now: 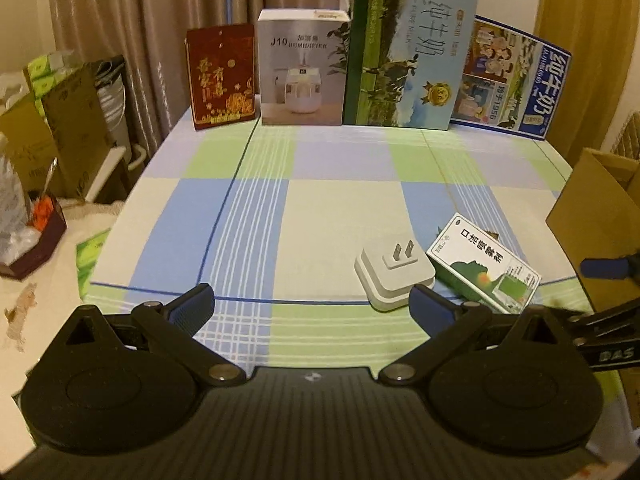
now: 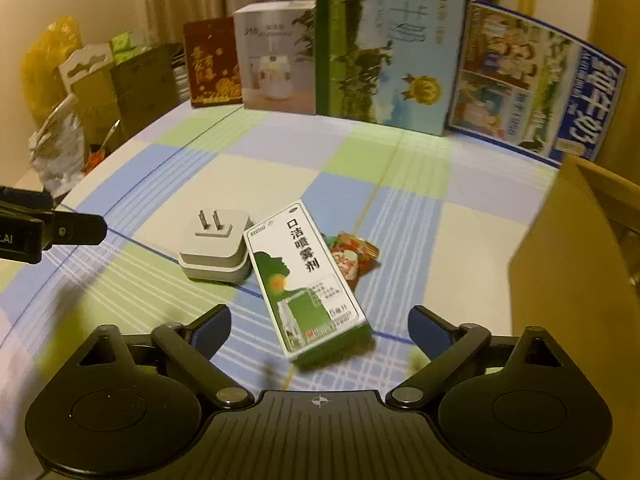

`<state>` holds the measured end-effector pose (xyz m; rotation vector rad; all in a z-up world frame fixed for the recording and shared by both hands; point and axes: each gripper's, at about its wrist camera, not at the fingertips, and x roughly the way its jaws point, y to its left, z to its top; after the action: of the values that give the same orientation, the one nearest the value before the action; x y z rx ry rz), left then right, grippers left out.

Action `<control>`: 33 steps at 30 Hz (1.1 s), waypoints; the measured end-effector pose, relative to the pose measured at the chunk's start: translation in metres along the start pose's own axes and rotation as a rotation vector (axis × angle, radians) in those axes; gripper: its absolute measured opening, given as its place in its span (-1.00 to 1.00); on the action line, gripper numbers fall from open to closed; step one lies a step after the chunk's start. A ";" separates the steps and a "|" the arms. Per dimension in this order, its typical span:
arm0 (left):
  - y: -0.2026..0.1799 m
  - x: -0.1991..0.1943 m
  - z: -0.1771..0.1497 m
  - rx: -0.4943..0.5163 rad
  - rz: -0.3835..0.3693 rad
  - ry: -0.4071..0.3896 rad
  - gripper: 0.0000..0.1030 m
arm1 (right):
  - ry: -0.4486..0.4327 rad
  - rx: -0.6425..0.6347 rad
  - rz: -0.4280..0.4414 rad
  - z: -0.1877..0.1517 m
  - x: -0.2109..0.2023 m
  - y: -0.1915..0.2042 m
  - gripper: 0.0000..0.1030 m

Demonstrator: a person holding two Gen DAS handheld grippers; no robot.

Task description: Organize objects

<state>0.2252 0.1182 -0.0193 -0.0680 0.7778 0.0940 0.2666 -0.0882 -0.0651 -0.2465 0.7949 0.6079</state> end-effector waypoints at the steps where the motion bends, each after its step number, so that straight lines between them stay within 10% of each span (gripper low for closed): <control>1: -0.001 0.003 0.001 -0.003 -0.004 0.009 0.97 | 0.002 -0.008 0.000 0.001 0.004 0.000 0.70; 15: -0.022 0.025 0.002 0.021 -0.024 0.043 0.97 | 0.023 -0.210 -0.053 -0.004 0.037 0.011 0.15; 28: -0.023 0.030 0.002 0.040 -0.011 0.052 0.97 | 0.100 -0.028 0.170 0.005 0.028 0.013 0.03; 33: -0.020 0.040 -0.001 0.047 -0.002 0.065 0.97 | 0.106 0.027 0.101 0.010 0.025 0.002 0.03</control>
<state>0.2552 0.1006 -0.0475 -0.0274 0.8445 0.0715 0.2844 -0.0720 -0.0764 -0.2166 0.9214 0.6826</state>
